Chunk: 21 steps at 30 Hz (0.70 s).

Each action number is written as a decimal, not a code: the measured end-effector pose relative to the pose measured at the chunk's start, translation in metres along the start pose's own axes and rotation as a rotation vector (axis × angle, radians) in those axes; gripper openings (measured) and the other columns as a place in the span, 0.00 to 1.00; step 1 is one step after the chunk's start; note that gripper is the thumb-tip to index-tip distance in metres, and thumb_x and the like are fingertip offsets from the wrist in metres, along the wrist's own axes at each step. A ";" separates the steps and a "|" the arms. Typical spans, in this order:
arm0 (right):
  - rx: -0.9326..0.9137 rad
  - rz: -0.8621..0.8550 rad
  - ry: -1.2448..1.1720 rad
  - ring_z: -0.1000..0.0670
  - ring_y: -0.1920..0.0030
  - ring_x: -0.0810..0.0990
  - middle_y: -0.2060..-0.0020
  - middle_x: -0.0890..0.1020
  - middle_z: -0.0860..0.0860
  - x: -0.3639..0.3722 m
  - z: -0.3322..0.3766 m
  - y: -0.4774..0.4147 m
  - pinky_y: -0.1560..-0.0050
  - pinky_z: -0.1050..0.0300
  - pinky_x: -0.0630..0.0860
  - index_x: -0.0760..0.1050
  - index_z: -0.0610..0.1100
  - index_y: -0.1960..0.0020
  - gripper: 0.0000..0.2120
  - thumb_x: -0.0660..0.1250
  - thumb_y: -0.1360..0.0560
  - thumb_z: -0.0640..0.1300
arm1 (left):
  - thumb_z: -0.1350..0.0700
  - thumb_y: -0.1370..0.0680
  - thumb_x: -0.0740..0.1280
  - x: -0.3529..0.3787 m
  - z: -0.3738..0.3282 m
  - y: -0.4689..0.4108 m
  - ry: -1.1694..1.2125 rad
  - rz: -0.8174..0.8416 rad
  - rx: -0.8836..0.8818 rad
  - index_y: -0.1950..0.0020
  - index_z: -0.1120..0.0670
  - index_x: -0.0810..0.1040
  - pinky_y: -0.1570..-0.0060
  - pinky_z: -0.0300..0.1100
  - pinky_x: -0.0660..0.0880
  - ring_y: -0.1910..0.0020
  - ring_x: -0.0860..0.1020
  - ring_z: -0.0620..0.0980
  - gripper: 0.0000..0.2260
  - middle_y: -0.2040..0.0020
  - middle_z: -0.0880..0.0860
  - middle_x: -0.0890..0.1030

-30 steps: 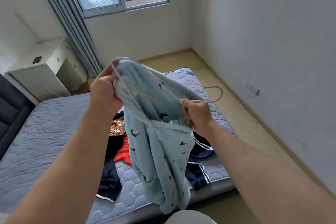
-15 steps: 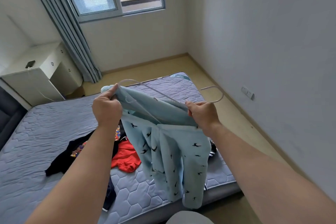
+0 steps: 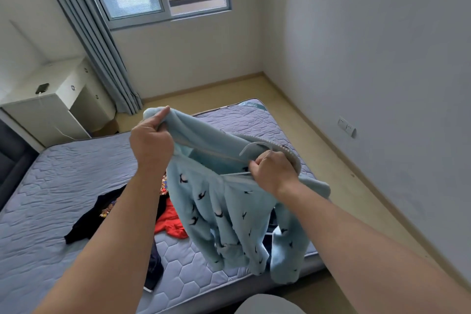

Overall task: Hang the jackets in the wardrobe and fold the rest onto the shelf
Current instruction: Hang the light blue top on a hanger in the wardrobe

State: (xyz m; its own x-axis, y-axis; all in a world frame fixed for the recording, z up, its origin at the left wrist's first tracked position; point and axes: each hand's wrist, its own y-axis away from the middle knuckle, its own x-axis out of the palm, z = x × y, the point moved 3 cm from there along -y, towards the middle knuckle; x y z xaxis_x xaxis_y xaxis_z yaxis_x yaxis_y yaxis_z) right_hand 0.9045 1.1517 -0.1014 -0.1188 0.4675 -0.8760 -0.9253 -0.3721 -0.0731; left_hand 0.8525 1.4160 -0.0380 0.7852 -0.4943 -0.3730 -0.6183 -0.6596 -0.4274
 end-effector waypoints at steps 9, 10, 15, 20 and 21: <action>0.039 0.034 -0.185 0.38 0.50 0.80 0.53 0.82 0.37 -0.023 0.020 -0.006 0.55 0.52 0.68 0.76 0.37 0.56 0.13 0.57 0.20 0.41 | 0.59 0.20 0.66 0.060 -0.044 0.063 -0.185 0.450 0.224 0.28 0.34 0.72 0.62 0.38 0.74 0.66 0.75 0.42 0.25 0.50 0.49 0.84; 0.070 0.053 -0.240 0.39 0.53 0.78 0.54 0.82 0.36 -0.024 0.015 -0.006 0.57 0.52 0.66 0.74 0.36 0.57 0.10 0.57 0.21 0.37 | 0.59 0.21 0.66 0.060 -0.040 0.068 -0.214 0.490 0.205 0.26 0.30 0.66 0.66 0.38 0.71 0.69 0.72 0.41 0.30 0.59 0.47 0.81; 0.131 0.120 -0.263 0.44 0.47 0.77 0.47 0.81 0.41 -0.027 -0.003 0.001 0.54 0.55 0.66 0.78 0.38 0.44 0.12 0.57 0.21 0.36 | 0.60 0.26 0.69 0.063 -0.029 0.083 -0.140 0.666 0.092 0.19 0.34 0.45 0.65 0.50 0.79 0.65 0.79 0.57 0.46 0.61 0.58 0.80; 0.178 0.071 -0.136 0.43 0.46 0.77 0.50 0.80 0.45 -0.034 -0.012 0.002 0.40 0.50 0.73 0.78 0.45 0.49 0.13 0.55 0.21 0.46 | 0.62 0.26 0.62 0.055 -0.007 0.073 0.423 0.646 -0.407 0.31 0.45 0.70 0.69 0.54 0.81 0.63 0.84 0.59 0.24 0.49 0.63 0.82; 0.187 0.070 -0.122 0.43 0.50 0.77 0.53 0.80 0.46 -0.036 -0.013 0.001 0.42 0.50 0.74 0.77 0.45 0.52 0.12 0.56 0.22 0.47 | 0.64 0.25 0.60 0.054 -0.002 0.069 0.380 0.585 -0.361 0.35 0.47 0.72 0.70 0.52 0.81 0.65 0.84 0.57 0.21 0.48 0.62 0.82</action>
State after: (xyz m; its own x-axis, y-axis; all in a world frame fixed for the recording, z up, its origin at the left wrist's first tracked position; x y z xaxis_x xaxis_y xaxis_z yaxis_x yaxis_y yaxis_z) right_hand 0.9128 1.1243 -0.0763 -0.2177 0.5436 -0.8106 -0.9624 -0.2578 0.0856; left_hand 0.8523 1.3426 -0.0857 0.3338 -0.9350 -0.1195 -0.9366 -0.3433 0.0701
